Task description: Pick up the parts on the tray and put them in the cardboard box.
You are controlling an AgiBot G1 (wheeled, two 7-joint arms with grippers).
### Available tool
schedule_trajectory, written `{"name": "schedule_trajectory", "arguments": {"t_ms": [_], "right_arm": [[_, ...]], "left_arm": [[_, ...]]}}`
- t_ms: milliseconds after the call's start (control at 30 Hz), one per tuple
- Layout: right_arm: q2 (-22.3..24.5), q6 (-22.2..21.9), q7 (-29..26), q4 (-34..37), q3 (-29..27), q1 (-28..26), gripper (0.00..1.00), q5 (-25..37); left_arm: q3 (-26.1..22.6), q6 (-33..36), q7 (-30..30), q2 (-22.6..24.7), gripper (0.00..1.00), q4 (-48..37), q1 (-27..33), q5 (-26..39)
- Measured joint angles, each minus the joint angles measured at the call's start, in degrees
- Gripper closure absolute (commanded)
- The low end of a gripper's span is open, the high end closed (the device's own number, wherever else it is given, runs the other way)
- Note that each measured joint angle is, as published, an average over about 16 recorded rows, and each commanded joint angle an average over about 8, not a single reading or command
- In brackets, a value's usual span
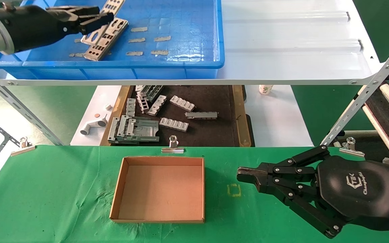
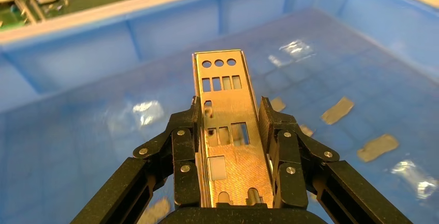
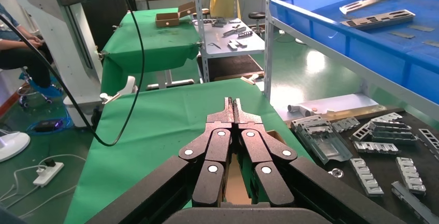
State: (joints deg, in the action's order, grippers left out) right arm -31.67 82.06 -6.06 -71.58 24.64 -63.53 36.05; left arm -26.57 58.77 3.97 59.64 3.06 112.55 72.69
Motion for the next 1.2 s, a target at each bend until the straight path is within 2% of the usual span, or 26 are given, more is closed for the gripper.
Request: {"name": "schedule_trajectory", "arguments": {"t_ms": [167,400,667,1000,1200], "right_arm": [[0.0,0.0,0.0,0.0,0.0,0.0,1.0,0.0],[0.0,0.0,0.0,0.0,0.0,0.0,1.0,0.0],[0.0,0.0,0.0,0.0,0.0,0.0,1.0,0.0],[0.0,0.0,0.0,0.0,0.0,0.0,1.0,0.0],[0.0,0.0,0.0,0.0,0.0,0.0,1.0,0.0]], "left_arm": [[0.0,6.6,2.0,-1.7,1.0,2.2,0.9,-0.2],[-0.5,20.1,5.7,-4.8,1.0,7.2,1.8,-0.5],[-4.3,31.1,8.4,-8.9,1.0,20.1,-1.7,-3.7],[-15.6,32.4,9.3,-15.3,1.0,41.0,-11.0,-10.6],[-21.8,30.1,11.0,-15.8,1.0,44.9,-15.7,-10.0]]}}
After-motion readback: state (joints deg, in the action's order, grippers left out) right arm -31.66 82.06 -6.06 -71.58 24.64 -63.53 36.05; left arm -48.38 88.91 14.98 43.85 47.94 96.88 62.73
